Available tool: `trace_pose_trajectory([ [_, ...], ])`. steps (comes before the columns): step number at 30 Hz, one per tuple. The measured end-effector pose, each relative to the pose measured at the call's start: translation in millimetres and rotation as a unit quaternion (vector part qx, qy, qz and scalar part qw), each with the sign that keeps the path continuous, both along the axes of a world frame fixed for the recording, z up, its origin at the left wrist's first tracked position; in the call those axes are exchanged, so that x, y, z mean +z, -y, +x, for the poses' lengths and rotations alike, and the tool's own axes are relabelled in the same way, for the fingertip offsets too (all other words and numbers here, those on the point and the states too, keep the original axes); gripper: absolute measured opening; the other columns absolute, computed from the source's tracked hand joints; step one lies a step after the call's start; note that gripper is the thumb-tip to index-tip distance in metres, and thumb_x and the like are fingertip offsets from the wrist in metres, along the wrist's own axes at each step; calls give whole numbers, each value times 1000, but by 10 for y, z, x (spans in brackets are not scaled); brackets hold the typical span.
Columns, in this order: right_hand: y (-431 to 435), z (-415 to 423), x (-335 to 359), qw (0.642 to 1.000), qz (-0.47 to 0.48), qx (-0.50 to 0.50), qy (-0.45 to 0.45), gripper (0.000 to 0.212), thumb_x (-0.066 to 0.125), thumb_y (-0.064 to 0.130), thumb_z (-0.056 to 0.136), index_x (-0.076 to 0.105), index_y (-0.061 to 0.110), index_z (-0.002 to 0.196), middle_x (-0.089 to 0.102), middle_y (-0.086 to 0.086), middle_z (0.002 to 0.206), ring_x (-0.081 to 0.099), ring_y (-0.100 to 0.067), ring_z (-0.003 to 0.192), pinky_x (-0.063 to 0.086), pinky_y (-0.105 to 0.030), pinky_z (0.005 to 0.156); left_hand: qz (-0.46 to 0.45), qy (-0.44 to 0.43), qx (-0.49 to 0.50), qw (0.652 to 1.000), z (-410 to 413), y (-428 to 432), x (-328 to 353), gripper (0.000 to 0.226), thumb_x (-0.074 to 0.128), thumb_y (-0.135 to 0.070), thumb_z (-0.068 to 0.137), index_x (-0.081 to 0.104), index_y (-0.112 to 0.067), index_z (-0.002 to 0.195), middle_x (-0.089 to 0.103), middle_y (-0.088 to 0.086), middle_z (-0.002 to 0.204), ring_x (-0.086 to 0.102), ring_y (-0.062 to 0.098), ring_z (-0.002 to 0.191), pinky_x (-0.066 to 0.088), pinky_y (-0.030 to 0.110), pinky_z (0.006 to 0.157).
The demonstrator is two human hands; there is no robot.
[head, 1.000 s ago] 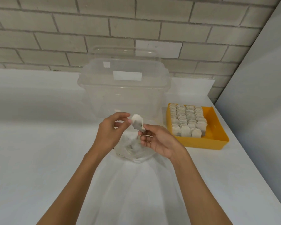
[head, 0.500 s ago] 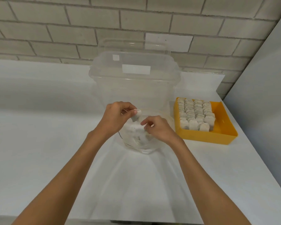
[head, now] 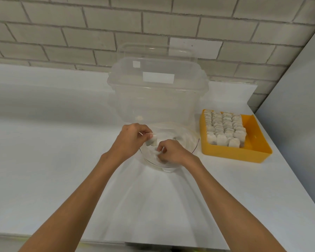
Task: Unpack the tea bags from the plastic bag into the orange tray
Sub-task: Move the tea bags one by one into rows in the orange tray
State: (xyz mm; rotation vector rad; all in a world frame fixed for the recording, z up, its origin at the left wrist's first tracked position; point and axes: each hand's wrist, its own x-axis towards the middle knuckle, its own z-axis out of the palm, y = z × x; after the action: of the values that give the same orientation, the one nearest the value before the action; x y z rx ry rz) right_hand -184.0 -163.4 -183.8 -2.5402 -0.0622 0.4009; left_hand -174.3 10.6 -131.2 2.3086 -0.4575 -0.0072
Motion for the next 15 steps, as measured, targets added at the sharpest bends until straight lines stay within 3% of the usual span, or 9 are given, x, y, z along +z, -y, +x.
trace_pose_trajectory([
  [4,49,8,75,995,73,-69,27,7,67,16,84,64,11,81,63,0,75,55,-7,68,39,-13,59,-6,-5,4,1000,-5,-1,-6,11,64,-21,90,74,-19,88,64,-12,79,57,-3,72,44,16,71],
  [6,95,-1,129,987,109,-110,42,6,67,13,84,65,9,81,67,-5,74,60,-6,63,44,-8,59,-6,-10,6,1000,1,-6,-13,11,63,-21,91,74,-19,89,66,-10,81,57,-2,73,43,15,71],
  [9,173,-44,233,965,195,-170,43,4,68,10,83,64,9,83,71,-10,73,67,-11,62,53,-22,71,-16,-11,12,1000,27,-20,-17,11,62,-20,92,73,-18,90,70,-7,84,60,3,76,42,9,70],
  [15,296,-152,424,898,383,-218,13,9,64,0,86,63,8,89,70,-10,80,69,-15,67,54,-21,59,-45,-26,30,998,94,26,75,10,64,-16,90,72,-14,95,72,1,84,61,7,76,41,4,69],
])
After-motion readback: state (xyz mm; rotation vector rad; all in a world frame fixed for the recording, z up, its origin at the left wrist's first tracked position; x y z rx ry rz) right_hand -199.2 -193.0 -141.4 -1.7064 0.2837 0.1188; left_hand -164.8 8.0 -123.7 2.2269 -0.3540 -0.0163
